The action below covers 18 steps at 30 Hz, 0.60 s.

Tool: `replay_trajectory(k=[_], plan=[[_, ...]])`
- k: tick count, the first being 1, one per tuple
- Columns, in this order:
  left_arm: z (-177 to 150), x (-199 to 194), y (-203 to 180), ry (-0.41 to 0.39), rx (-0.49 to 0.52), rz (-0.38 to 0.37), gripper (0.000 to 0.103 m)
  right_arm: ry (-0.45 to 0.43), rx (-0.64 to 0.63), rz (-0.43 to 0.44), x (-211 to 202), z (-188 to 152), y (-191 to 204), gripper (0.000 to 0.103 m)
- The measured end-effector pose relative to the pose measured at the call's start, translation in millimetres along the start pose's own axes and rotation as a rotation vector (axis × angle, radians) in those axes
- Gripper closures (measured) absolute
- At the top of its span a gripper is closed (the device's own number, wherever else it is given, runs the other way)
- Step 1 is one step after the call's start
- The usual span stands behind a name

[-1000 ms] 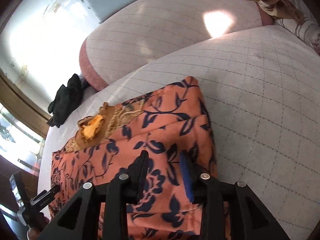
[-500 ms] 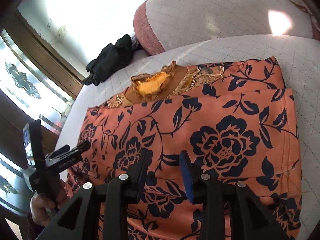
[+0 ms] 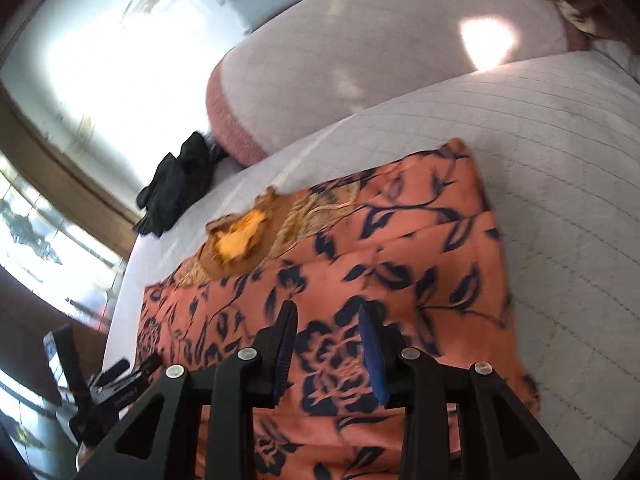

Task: Fold small clothes

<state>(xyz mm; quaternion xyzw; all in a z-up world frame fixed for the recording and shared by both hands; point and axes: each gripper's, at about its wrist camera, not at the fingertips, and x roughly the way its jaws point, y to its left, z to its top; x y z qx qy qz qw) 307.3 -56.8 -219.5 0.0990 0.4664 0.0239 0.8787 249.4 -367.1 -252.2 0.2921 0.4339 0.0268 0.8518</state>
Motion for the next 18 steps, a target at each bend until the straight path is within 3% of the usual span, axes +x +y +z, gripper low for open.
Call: replay_trajectory(k=[1, 4, 8, 9, 10, 15, 18], plan=[[0, 1, 0, 0.002, 0.0, -0.001, 0.01, 0.004, 0.029, -0.029, 2, 3, -11, 0.066], [-1, 1, 1, 0.003, -0.003, -0.002, 0.01, 0.03, 0.074, 0.009, 5, 7, -22, 0.066], [-1, -1, 2, 0.01, -0.011, -0.009, 0.01, 0.047, -0.019, 0.052, -2, 3, 7, 0.062], [-1, -2, 3, 0.012, -0.016, -0.022, 0.01, 0.064, -0.049, 0.07, -1, -2, 17, 0.052], [-1, -5, 3, 0.011, -0.018, -0.045, 0.01, 0.088, -0.078, 0.095, 1, -9, 28, 0.05], [-8, -17, -13, 0.01, 0.031, -0.144, 0.01, 0.234, -0.18, 0.212, 21, -42, 67, 0.05], [-13, -15, -28, 0.042, 0.106, -0.149, 0.01, 0.287, -0.27, 0.174, 32, -58, 80, 0.051]])
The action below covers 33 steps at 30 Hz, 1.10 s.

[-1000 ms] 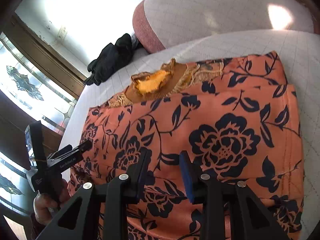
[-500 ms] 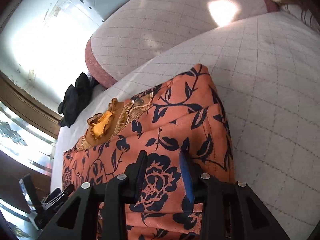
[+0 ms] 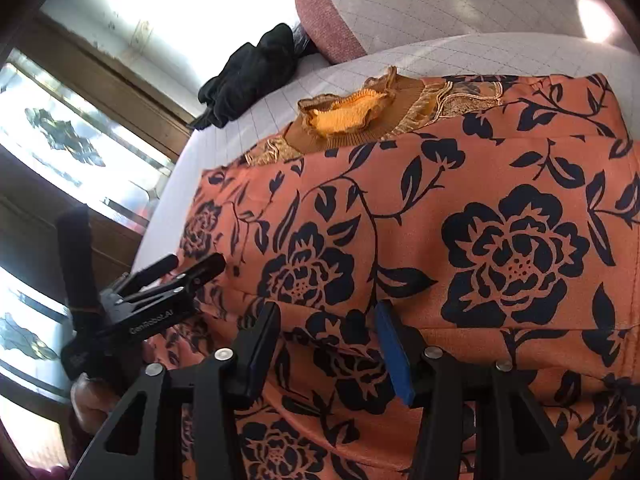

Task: Fold small clothes

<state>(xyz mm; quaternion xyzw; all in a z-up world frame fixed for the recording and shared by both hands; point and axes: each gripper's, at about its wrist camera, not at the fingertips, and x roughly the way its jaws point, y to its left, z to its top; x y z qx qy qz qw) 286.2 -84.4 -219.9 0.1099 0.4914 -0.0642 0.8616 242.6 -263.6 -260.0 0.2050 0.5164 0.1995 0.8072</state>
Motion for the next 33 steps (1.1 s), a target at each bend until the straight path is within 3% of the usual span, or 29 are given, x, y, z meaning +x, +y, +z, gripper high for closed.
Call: replay_trajectory(k=[3, 8, 11, 16, 20, 23, 28, 30, 33], plan=[[-7, -1, -8, -0.014, 0.055, 0.035, 0.01, 0.048, -0.001, 0.006, 1, -2, 1, 0.055], [-17, -5, -6, -0.023, 0.06, 0.03, 0.01, 0.12, 0.054, 0.031, 6, -9, -7, 0.057], [-18, -10, -6, -0.023, 0.044, 0.031, 0.01, 0.109, 0.059, 0.009, 7, -12, -7, 0.064], [-22, -29, 11, -0.027, -0.025, 0.013, 0.01, 0.126, 0.057, 0.006, -8, -18, -4, 0.065], [-40, -50, 39, -0.056, -0.089, 0.066, 0.01, 0.096, 0.039, 0.0, -28, -29, 1, 0.062], [-55, -55, 62, -0.028, -0.152, 0.08, 0.01, 0.102, 0.035, 0.032, -35, -40, 8, 0.062], [-92, -47, 74, 0.074, -0.182, 0.119, 0.01, 0.212, 0.056, 0.021, -13, -71, 16, 0.061], [-110, -47, 77, 0.094, -0.206, 0.09, 0.01, 0.164, 0.037, 0.007, -16, -82, 20, 0.061], [-129, -58, 80, 0.086, -0.215, 0.069, 0.009, 0.18, 0.051, 0.027, -20, -100, 26, 0.061]])
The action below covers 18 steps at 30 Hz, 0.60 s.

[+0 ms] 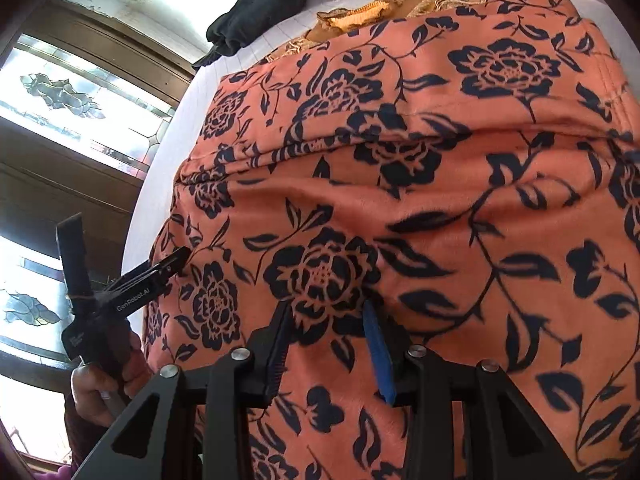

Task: Fold small clothes

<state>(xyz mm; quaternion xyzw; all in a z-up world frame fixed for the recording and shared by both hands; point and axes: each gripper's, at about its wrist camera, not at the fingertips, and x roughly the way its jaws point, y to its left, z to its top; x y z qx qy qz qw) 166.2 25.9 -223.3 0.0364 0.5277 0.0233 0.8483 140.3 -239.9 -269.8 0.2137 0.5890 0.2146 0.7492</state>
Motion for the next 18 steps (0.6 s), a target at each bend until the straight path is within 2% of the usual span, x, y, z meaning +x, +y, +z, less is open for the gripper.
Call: replay_trajectory(k=[4, 8, 12, 13, 14, 15, 17, 18], plan=[[-24, -10, 5, -0.01, 0.026, 0.011, 0.009, 0.009, -0.032, 0.015, -3, -32, 10, 0.061], [-53, -22, 9, -0.014, 0.064, 0.039, 0.009, 0.042, -0.04, 0.075, -3, -59, 18, 0.06], [-79, -34, 18, -0.015, 0.079, 0.053, 0.009, 0.046, -0.051, 0.08, -6, -88, 28, 0.06], [-85, -36, 20, -0.015, 0.08, 0.053, 0.009, 0.065, -0.045, 0.113, -5, -94, 28, 0.061], [-90, -38, 23, -0.012, 0.08, 0.055, 0.009, 0.136, -0.017, 0.18, 1, -103, 27, 0.061], [-94, -40, 25, -0.008, 0.077, 0.054, 0.009, 0.163, -0.008, 0.199, 6, -112, 27, 0.065], [-100, -43, 28, 0.002, 0.07, 0.052, 0.009, 0.128, -0.034, 0.129, 4, -128, 34, 0.073], [-104, -44, 30, 0.009, 0.066, 0.051, 0.009, 0.131, -0.037, 0.128, 3, -134, 36, 0.073]])
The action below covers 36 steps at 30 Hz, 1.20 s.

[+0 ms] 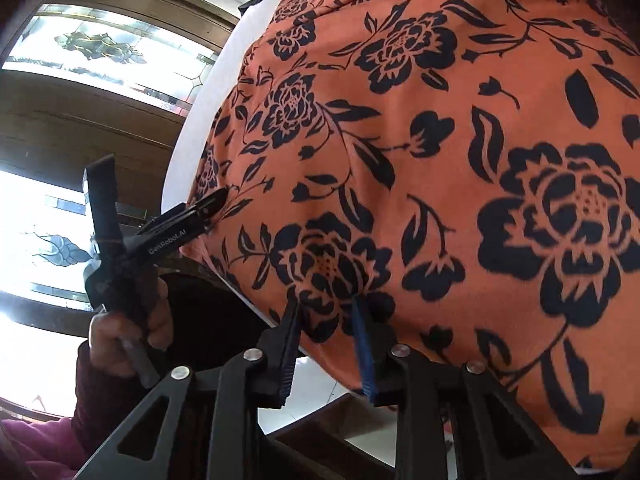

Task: Fold small clothes

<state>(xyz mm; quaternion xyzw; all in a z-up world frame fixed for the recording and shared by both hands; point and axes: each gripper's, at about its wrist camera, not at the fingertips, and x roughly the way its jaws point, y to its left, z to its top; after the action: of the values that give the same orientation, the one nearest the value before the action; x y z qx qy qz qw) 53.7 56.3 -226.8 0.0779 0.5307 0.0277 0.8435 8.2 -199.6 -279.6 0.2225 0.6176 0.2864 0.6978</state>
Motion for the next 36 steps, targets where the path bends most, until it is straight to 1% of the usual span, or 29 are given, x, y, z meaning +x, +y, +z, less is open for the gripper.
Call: replay_trajectory(k=[3, 5, 7, 9, 11, 13, 16, 18, 20, 21, 23, 25, 26, 27, 28, 29, 31, 33, 35, 36], plan=[[-5, -7, 10, 0.027, -0.035, -0.038, 0.01, 0.015, -0.001, 0.028, -2, -7, -1, 0.074], [-7, -11, 25, 0.05, -0.075, -0.06, 0.011, 0.005, 0.01, 0.039, -11, -8, -5, 0.075], [-7, -20, 49, 0.04, -0.137, -0.056, 0.011, -0.057, 0.012, 0.031, -25, -14, -10, 0.072], [-6, -32, 72, 0.009, -0.184, -0.022, 0.011, -0.12, 0.02, 0.024, -40, -15, -14, 0.071], [-2, -41, 92, -0.012, -0.212, 0.013, 0.011, -0.187, 0.046, 0.036, -56, -14, -21, 0.071], [1, -44, 105, -0.011, -0.217, 0.033, 0.011, -0.271, 0.063, 0.014, -72, -13, -27, 0.071], [6, -38, 104, 0.019, -0.203, 0.068, 0.011, -0.373, 0.138, -0.069, -91, -10, -38, 0.071], [8, -24, 93, 0.057, -0.178, 0.082, 0.011, -0.419, 0.206, -0.134, -100, -11, -53, 0.071], [4, -21, 85, 0.087, -0.164, 0.066, 0.011, -0.451, 0.282, -0.181, -111, -11, -71, 0.071], [3, -19, 82, 0.09, -0.165, 0.042, 0.011, -0.462, 0.304, -0.203, -115, -12, -77, 0.071], [0, -17, 75, 0.098, -0.162, -0.007, 0.011, -0.456, 0.326, -0.217, -115, -10, -85, 0.071], [1, -12, 67, 0.114, -0.14, -0.012, 0.011, -0.405, 0.339, -0.198, -110, -9, -96, 0.071], [1, -10, 64, 0.115, -0.136, -0.013, 0.014, -0.404, 0.336, -0.192, -108, -10, -97, 0.07], [1, -10, 64, 0.112, -0.14, -0.03, 0.033, -0.406, 0.325, -0.194, -111, -12, -96, 0.07], [1, -10, 64, 0.115, -0.15, -0.053, 0.047, -0.388, 0.31, -0.181, -112, -12, -95, 0.07], [2, -7, 63, 0.126, -0.157, -0.073, 0.069, -0.364, 0.303, -0.145, -104, -12, -92, 0.07], [1, -7, 63, 0.131, -0.153, -0.099, 0.083, -0.315, 0.308, -0.063, -96, -14, -94, 0.07], [-3, -12, 61, 0.118, -0.143, -0.093, 0.084, -0.307, 0.289, -0.054, -97, -14, -90, 0.071], [-4, -16, 61, 0.117, -0.136, -0.083, 0.084, -0.334, 0.273, -0.045, -104, -14, -85, 0.071], [-2, -18, 62, 0.116, -0.137, -0.075, 0.079, -0.357, 0.273, -0.032, -110, -16, -85, 0.071]])
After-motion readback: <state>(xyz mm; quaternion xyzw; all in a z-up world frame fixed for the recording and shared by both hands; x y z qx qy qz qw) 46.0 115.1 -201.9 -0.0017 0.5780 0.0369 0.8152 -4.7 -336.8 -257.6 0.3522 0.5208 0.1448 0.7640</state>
